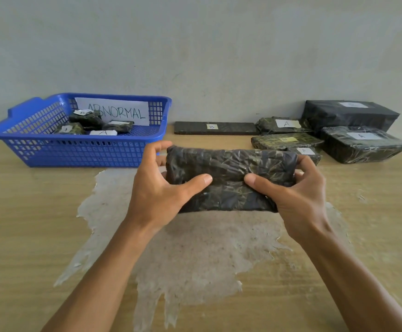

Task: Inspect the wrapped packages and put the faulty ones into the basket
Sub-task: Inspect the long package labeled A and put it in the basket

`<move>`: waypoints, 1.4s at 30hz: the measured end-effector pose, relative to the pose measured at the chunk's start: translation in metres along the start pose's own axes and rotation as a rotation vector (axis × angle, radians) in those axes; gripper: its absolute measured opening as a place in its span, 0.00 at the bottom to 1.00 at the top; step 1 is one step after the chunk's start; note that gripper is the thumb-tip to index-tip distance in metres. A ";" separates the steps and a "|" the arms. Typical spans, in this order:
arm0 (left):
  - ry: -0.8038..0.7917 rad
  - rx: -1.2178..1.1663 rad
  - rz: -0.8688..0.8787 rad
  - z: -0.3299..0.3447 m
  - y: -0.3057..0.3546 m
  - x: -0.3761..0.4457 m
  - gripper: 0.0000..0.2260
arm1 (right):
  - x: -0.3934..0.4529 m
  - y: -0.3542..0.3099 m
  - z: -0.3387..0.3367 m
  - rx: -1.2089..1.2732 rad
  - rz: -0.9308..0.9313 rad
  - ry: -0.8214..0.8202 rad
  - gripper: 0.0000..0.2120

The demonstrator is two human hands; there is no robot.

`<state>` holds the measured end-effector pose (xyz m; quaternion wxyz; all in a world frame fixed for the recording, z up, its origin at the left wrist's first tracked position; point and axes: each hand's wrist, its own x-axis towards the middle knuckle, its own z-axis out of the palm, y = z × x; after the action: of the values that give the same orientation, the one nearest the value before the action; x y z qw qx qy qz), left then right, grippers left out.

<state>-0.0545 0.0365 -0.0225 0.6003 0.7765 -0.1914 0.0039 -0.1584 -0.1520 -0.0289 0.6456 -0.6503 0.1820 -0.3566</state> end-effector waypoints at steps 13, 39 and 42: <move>-0.026 -0.355 -0.092 -0.008 -0.010 0.011 0.10 | 0.008 -0.001 -0.011 0.131 0.185 -0.242 0.19; -0.077 -0.477 -0.215 -0.011 -0.020 0.020 0.16 | 0.011 0.004 -0.012 0.191 0.170 -0.143 0.15; -0.002 -0.428 -0.192 -0.010 -0.020 0.019 0.20 | 0.008 -0.001 -0.009 0.185 0.088 -0.099 0.15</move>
<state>-0.0286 0.0439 -0.0335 0.7488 0.6460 -0.1138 -0.0948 -0.1598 -0.1640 -0.0268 0.7259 -0.5963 0.1444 -0.3107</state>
